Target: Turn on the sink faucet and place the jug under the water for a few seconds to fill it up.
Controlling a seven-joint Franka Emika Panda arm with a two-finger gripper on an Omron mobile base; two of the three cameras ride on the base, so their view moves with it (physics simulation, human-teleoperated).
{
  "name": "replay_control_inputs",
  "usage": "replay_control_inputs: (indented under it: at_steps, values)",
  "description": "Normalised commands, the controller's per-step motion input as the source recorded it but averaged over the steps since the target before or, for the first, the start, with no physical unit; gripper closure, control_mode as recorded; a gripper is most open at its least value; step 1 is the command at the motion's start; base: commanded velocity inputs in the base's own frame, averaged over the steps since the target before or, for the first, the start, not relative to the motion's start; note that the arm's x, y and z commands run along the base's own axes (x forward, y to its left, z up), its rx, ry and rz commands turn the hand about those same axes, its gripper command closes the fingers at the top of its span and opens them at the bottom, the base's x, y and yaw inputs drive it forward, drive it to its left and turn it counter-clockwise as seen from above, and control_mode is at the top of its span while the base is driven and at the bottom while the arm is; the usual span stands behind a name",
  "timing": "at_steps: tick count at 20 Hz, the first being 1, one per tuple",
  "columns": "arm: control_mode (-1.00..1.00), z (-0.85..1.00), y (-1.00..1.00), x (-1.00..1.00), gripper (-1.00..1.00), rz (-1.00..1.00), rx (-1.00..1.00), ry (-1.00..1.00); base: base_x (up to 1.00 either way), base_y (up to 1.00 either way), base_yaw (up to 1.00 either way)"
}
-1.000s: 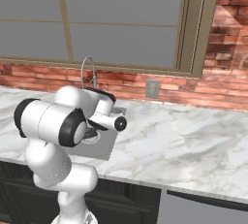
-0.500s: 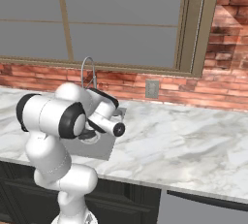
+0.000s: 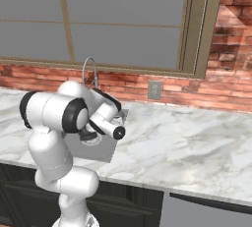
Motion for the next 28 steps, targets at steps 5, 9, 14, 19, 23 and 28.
replay_control_inputs:
  at_steps: [5,9,14,19,23,28]
  values:
    - [-1.00,-0.08,0.00,0.26,1.00,0.00,0.00,-0.03,0.00,0.00,0.00]
    - [-1.00,-0.09,0.00,0.30,1.00,0.00,0.00,-0.03,0.00,0.00,0.00]
    - [-1.00,-0.08,0.00,0.28,1.00,0.00,0.00,-0.02,0.00,0.00,0.00]
    - [-1.00,-0.08,0.00,0.26,1.00,0.00,0.00,-0.02,0.00,0.00,0.00]
    - [-1.00,-0.09,0.04,0.26,1.00,0.00,0.00,-0.03,0.00,0.00,0.00]
    - [-1.00,-0.09,0.05,0.23,1.00,0.00,0.00,-0.02,0.00,0.00,0.00]
